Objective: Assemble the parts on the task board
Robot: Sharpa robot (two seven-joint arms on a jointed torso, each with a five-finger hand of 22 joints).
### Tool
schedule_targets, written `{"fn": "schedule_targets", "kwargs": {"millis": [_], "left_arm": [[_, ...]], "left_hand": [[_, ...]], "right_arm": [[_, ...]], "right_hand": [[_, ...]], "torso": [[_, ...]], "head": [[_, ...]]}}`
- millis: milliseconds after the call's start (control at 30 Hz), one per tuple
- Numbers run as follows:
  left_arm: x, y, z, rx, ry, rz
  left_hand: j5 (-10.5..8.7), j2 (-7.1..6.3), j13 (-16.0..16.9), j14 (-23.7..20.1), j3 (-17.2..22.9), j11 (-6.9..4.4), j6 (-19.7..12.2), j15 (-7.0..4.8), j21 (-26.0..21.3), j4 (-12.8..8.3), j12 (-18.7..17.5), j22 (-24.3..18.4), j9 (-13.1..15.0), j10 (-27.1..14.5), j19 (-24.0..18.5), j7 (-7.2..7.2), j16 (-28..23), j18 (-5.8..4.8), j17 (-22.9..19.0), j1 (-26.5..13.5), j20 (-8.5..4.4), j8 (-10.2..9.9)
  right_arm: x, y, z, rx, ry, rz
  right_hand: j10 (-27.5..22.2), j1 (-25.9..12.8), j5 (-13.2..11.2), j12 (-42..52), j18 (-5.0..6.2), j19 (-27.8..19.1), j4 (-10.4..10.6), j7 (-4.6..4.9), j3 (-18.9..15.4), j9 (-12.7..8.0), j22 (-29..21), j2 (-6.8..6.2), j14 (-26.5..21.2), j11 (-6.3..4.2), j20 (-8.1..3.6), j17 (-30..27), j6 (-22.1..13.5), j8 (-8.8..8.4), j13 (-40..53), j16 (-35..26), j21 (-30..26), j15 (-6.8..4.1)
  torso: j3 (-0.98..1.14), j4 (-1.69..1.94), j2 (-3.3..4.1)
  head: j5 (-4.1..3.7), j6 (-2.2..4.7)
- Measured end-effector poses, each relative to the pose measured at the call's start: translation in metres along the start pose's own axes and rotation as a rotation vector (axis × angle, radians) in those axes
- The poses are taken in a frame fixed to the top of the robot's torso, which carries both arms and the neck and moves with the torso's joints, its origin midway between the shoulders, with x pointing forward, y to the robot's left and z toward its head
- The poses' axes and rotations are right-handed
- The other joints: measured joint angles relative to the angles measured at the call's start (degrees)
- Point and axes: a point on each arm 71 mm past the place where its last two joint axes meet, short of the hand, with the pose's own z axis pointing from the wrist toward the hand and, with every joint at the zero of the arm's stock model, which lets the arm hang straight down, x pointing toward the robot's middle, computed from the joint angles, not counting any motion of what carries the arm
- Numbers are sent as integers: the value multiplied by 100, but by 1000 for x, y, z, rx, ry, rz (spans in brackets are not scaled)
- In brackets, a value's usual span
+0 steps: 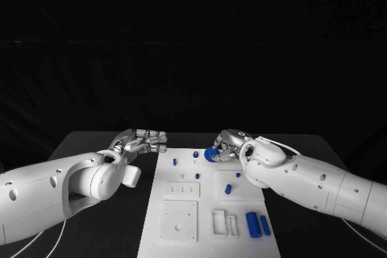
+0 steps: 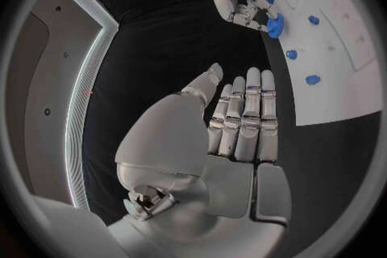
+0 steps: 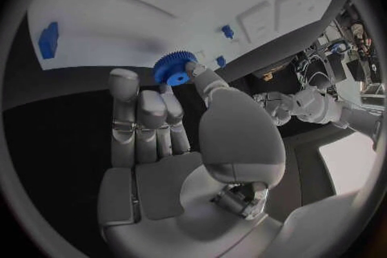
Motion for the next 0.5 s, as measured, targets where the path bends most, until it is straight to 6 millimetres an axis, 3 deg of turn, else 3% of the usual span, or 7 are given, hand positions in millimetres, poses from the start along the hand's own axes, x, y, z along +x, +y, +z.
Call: {"fn": "schedule_targets", "kwargs": {"millis": [500], "left_arm": [[2, 0, 0, 0, 5, -1]], "left_hand": [[0, 0, 0, 0, 0, 0, -21, 0, 43, 0, 0, -19, 0, 0, 0, -21, 0, 0, 0, 0, 0, 0]], "right_arm": [[13, 37, 7, -53, -19, -15]], "right_hand": [[0, 23, -27, 0, -35, -10, 24, 3, 24, -3, -4, -23, 0, 0, -9, -9, 1, -5, -6, 0, 0, 0]], "torso": [[2, 7, 7]], "head": [[2, 6]]}}
